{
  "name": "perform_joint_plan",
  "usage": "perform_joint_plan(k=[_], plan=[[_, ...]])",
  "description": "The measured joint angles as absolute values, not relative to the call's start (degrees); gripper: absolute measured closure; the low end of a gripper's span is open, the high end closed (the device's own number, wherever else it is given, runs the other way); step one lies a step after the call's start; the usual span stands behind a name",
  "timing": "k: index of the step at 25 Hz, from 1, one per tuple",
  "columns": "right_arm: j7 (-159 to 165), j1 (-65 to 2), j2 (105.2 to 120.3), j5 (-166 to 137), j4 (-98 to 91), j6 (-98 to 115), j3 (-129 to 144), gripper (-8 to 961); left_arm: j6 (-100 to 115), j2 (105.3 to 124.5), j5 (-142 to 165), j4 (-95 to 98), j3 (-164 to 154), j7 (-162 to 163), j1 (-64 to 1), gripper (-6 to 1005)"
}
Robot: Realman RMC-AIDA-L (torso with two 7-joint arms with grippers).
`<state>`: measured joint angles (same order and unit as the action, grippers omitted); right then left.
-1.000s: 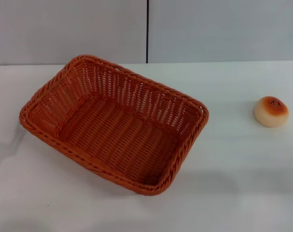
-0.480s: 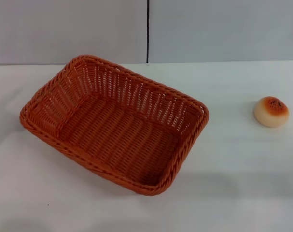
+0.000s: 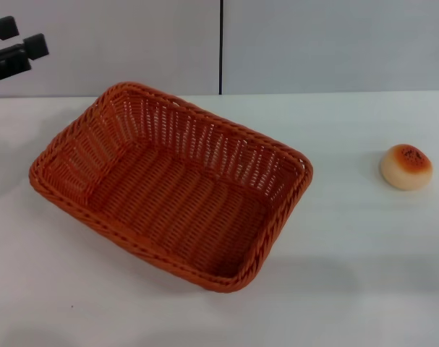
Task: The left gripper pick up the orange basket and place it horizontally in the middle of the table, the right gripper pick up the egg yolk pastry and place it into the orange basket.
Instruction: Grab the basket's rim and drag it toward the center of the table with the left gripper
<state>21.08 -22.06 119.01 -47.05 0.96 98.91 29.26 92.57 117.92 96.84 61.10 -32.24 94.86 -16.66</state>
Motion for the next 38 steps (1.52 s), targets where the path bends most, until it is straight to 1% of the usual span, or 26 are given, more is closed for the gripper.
perform_joint_plan(k=[1, 5, 6, 10, 11, 16, 20, 21, 23, 29, 38], plan=[[21.08, -21.87, 118.99, -47.02, 0.91, 98.9, 29.26, 332, 91.65, 118.11, 103.63, 70.62, -34.33, 101.6, -18.41, 274], [21.07, -21.45, 118.99, -46.98, 0.88, 98.85, 28.99, 331, 89.55, 118.18, 107.95, 76.87, -37.42, 105.5, -18.78, 267], [20.99, -21.12, 118.99, -46.94, 0.87, 98.81, 28.74, 331, 86.6, 118.14, 112.69, 82.62, -41.66, 110.1, -18.61, 265], [20.98, -20.56, 119.0, -46.93, 0.86, 98.87, 28.55, 331, 85.28, 118.14, 116.98, 86.84, -44.23, 114.3, -18.62, 266], [21.0, -20.2, 119.0, -46.92, 0.82, 99.06, 28.46, 331, 84.55, 118.25, 123.93, 92.66, -47.94, 120.02, -18.75, 266], [21.07, -19.53, 119.01, -46.93, 0.69, 99.09, 28.39, 332, 84.02, 118.34, 138.55, 101.79, -56.77, 129.54, -18.52, 267], [21.08, -19.25, 119.0, -46.93, 0.69, 98.84, 28.38, 332, 86.56, 118.23, 140.82, 102.4, -57.82, 131.68, -19.48, 268], [21.09, -19.18, 119.0, -46.93, 0.69, 98.81, 28.38, 331, 90.21, 118.32, 144.09, 102.48, -58.88, 133.95, -21.43, 268], [21.09, -19.17, 119.0, -46.93, 0.69, 98.81, 28.39, 331, 90.9, 118.54, 147.24, 102.49, -61.62, 135.7, -21.82, 268], [21.09, -19.15, 119.01, -47.1, 0.71, 98.93, 28.46, 332, 85.87, 118.64, 150.69, 100.71, -70.85, 140.17, -19.78, 269], [21.09, -19.08, 119.0, -47.34, 0.7, 99.36, 28.87, 331, 81.05, 118.74, 150.81, 97.18, -76.29, 142.99, -18.62, 271]])
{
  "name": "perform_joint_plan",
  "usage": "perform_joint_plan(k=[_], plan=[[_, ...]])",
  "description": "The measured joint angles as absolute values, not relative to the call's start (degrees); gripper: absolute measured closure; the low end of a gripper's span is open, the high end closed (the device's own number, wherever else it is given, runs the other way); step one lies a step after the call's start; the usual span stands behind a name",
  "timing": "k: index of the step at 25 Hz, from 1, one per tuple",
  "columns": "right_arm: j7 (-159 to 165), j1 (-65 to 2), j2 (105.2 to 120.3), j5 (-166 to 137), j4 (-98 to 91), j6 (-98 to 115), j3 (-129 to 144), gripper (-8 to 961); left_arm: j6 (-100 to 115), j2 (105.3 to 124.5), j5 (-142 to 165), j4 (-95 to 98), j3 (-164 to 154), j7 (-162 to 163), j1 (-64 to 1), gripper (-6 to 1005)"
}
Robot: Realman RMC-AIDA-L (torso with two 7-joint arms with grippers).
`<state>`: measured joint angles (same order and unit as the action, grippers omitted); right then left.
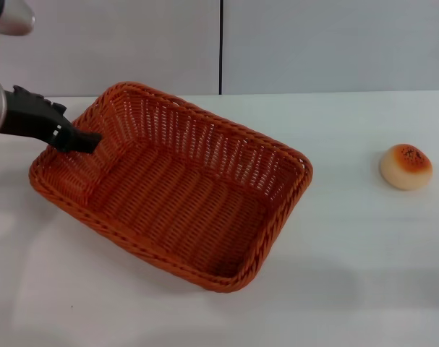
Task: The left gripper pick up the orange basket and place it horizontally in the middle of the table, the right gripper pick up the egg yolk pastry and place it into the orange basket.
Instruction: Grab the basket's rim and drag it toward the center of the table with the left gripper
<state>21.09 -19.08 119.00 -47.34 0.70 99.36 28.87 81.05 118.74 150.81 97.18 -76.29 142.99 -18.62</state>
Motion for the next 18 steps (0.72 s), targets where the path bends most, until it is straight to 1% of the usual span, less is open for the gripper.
perform_joint_plan(k=[4, 12, 16, 18], plan=[[21.09, -19.07, 119.0, -47.43, 0.7, 99.4, 29.06, 332, 76.88, 118.74, 150.63, 92.75, -78.46, 144.2, -18.5, 272], [21.09, -18.98, 119.0, -47.46, 0.69, 99.41, 29.09, 332, 69.77, 118.74, 150.64, 89.99, -81.0, 145.59, -18.53, 273], [21.09, -18.98, 119.0, -47.46, 0.63, 98.95, 29.09, 331, 69.85, 118.74, 151.02, 88.21, -81.03, 145.68, -19.52, 274], [21.1, -18.99, 119.0, -47.46, 0.62, 98.85, 29.1, 331, 70.68, 118.74, 152.1, 86.1, -81.04, 145.68, -21.09, 274]])
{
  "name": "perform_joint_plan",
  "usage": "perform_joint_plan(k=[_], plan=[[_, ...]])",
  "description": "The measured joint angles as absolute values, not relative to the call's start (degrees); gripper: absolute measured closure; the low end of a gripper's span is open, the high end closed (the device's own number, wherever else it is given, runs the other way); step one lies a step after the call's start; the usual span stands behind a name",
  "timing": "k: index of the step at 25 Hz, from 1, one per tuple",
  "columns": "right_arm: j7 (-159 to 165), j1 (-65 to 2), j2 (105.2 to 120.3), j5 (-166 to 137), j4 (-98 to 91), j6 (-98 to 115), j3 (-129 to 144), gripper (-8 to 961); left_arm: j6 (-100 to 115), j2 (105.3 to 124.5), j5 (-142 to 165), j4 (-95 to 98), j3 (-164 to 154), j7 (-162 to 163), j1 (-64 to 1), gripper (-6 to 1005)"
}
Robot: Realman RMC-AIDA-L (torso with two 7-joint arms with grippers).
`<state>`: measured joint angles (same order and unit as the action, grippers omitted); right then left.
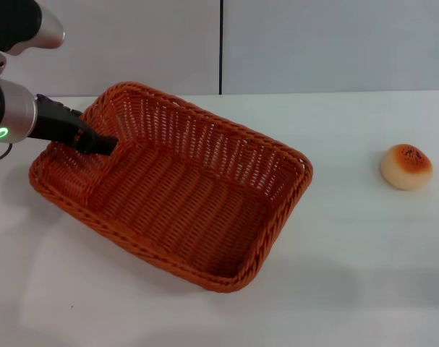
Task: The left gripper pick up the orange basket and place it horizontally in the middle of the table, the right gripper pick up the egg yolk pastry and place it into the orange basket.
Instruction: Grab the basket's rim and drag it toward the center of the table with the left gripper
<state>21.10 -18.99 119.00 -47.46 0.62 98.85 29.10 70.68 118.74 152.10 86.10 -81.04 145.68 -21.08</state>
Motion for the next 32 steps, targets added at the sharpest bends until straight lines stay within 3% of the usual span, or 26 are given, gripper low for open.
perform_joint_plan(k=[10, 15, 20, 32], plan=[[21.1, -19.51, 118.92, -47.46, 0.61, 97.78, 29.09, 332, 73.9, 118.74, 155.42, 83.73, -81.01, 145.3, -24.47, 274], [21.09, -19.51, 118.97, -47.46, 0.63, 97.46, 29.09, 332, 74.51, 118.74, 157.26, 82.92, -80.71, 145.62, -25.74, 341], [21.1, -19.55, 119.0, -47.46, 0.73, 97.34, 29.09, 331, 74.89, 118.74, 157.61, 82.47, -80.13, 146.17, -26.46, 561], [21.09, -20.28, 119.01, -47.46, 0.58, 96.06, 29.03, 331, 77.5, 118.54, 156.85, 81.7, -76.6, 147.42, -26.45, 749]])
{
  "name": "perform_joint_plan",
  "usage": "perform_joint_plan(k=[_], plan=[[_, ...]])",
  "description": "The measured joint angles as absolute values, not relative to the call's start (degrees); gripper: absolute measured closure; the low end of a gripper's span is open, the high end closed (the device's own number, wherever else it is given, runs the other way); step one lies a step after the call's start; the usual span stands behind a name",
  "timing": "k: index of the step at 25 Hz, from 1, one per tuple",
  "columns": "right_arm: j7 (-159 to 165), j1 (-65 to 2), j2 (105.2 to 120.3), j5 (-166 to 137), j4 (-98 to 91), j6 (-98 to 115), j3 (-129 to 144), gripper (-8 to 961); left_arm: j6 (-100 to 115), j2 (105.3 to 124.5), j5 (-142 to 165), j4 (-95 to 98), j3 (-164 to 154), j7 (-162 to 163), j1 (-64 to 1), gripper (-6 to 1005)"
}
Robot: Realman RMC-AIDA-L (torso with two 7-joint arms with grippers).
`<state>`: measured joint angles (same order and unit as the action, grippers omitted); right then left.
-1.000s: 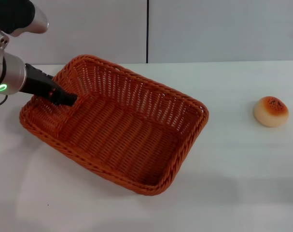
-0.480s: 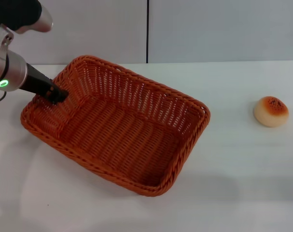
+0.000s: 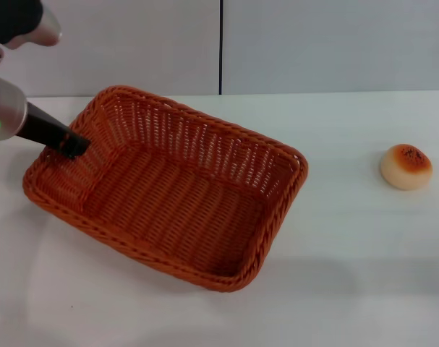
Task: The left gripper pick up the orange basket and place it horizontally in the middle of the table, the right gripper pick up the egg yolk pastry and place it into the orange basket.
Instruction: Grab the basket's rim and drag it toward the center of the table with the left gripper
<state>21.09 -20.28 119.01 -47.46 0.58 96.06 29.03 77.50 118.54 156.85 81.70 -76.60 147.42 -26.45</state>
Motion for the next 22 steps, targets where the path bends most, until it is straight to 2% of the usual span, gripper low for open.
perform_joint_plan(k=[8, 13, 22], plan=[[21.1, -20.95, 118.97, -47.46, 0.2, 95.87, 28.98, 331, 83.55, 118.38, 152.71, 83.29, -68.22, 153.41, -25.86, 769], [21.09, -21.02, 118.95, -47.46, -0.9, 95.31, 29.07, 332, 84.96, 118.45, 149.77, 88.51, -67.83, 161.32, -20.8, 825], [21.09, -21.29, 118.76, -47.46, -2.44, 94.8, 29.1, 332, 84.54, 118.73, 138.69, 89.95, -68.08, 164.9, -14.84, 827]])
